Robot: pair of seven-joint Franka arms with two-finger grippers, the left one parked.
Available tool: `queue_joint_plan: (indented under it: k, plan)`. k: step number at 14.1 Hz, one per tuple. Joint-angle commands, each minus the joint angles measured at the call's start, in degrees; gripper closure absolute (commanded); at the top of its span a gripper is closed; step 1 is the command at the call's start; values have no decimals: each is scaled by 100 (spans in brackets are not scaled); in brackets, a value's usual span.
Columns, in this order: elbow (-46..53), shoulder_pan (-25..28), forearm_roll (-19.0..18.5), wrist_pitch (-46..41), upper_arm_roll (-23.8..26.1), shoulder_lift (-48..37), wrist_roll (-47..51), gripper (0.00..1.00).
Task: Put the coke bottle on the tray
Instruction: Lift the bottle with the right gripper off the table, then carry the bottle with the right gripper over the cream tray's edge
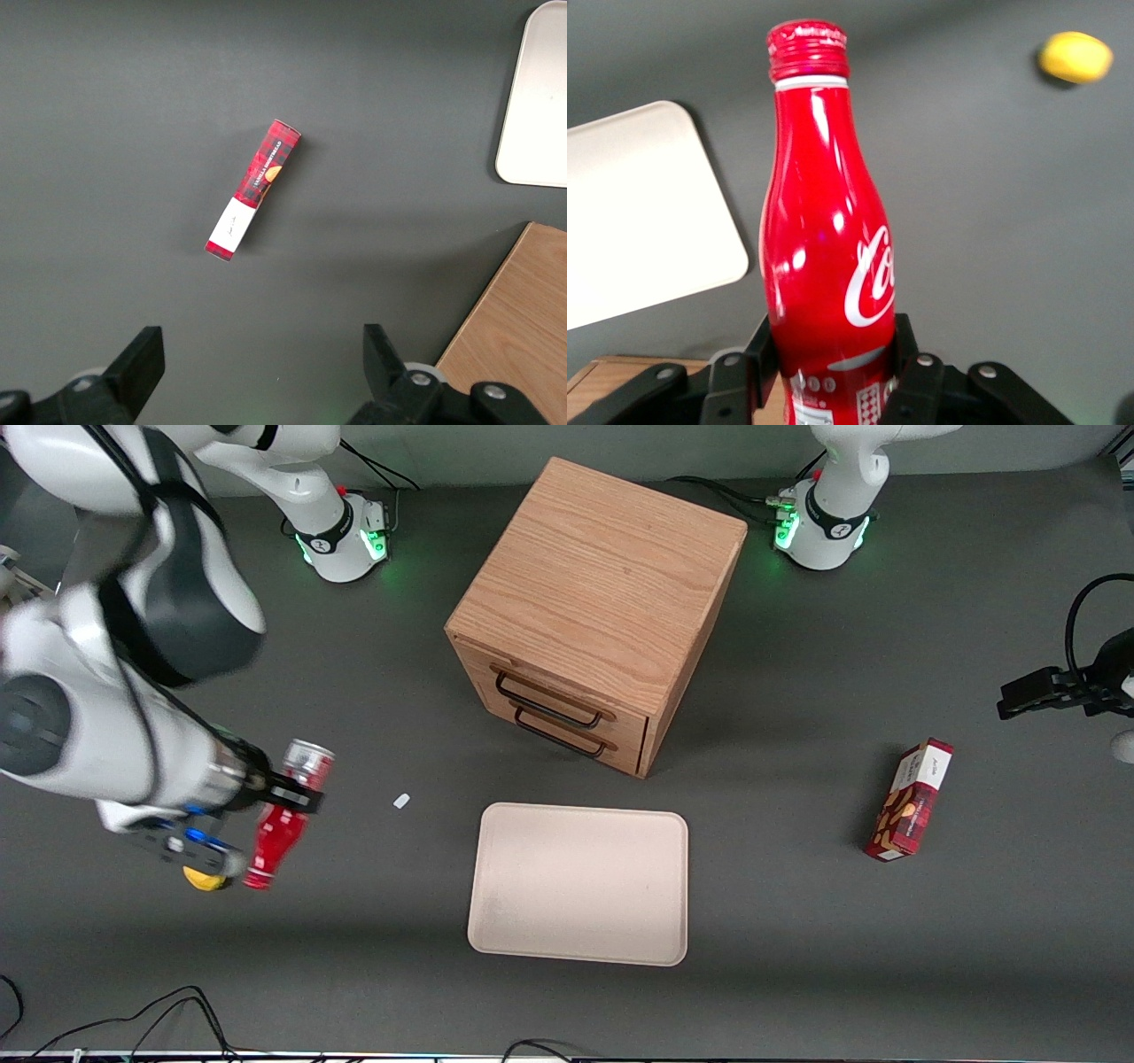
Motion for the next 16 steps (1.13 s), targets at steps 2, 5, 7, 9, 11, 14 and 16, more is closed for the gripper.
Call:
queue_joint_plan:
  k: [2, 5, 7, 9, 11, 14, 16]
  plan:
    - [842, 653, 63, 508, -307, 1024, -620, 100]
    - [842, 916, 81, 1412, -307, 1578, -612, 100]
    - [833, 1030, 107, 2037, -307, 1956, -559, 100]
    - [842, 1162, 151, 2565, -307, 2325, -446, 100]
    - [825, 1277, 169, 2891, -333, 2554, -95, 100]
    - [824, 1392, 160, 3147, -386, 2783, -23, 100]
    - [816, 1444, 160, 3147, -412, 2871, -84, 100]
